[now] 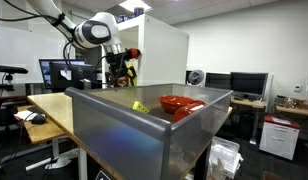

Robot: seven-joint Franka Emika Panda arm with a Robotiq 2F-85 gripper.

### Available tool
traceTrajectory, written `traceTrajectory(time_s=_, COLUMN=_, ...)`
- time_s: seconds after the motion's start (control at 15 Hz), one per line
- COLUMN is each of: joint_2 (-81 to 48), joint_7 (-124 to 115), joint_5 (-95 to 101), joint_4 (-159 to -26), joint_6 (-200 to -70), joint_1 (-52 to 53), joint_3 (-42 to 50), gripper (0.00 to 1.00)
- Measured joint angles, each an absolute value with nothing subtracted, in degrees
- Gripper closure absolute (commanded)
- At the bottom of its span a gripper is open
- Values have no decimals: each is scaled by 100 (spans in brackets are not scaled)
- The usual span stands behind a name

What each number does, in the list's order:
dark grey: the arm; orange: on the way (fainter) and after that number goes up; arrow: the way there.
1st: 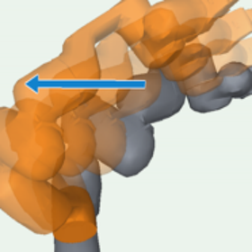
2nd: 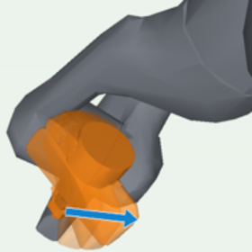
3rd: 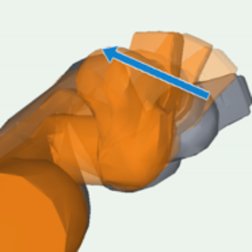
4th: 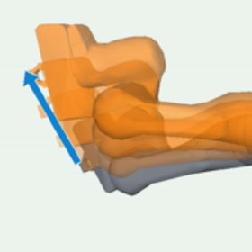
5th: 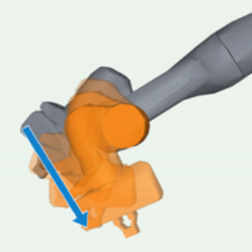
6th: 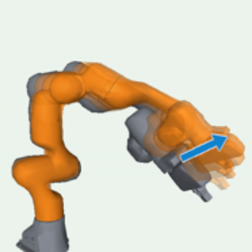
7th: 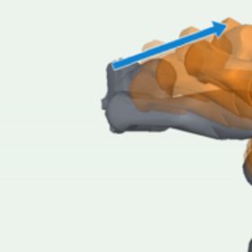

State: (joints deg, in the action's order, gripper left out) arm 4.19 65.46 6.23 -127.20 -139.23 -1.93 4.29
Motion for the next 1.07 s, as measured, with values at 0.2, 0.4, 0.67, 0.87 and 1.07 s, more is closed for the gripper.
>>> traceTrajectory(time_s=0.2, joint_2=416, joint_7=6625, joint_5=606, joint_4=-12769, joint_6=-13951, joint_1=-192, joint_3=429, gripper=0)
traceTrajectory(time_s=0.4, joint_2=397, joint_7=6675, joint_5=606, joint_4=-12848, joint_6=-14086, joint_1=-190, joint_3=416, gripper=0)
traceTrajectory(time_s=0.67, joint_2=352, joint_7=6679, joint_5=606, joint_4=-12936, joint_6=-14317, joint_1=-180, joint_3=386, gripper=0)
traceTrajectory(time_s=0.87, joint_2=310, joint_7=6680, joint_5=606, joint_4=-13010, joint_6=-14490, joint_1=-159, joint_3=376, gripper=0)
traceTrajectory(time_s=1.07, joint_2=303, joint_7=6680, joint_5=607, joint_4=-13040, joint_6=-14553, joint_1=-144, joint_3=377, gripper=16)
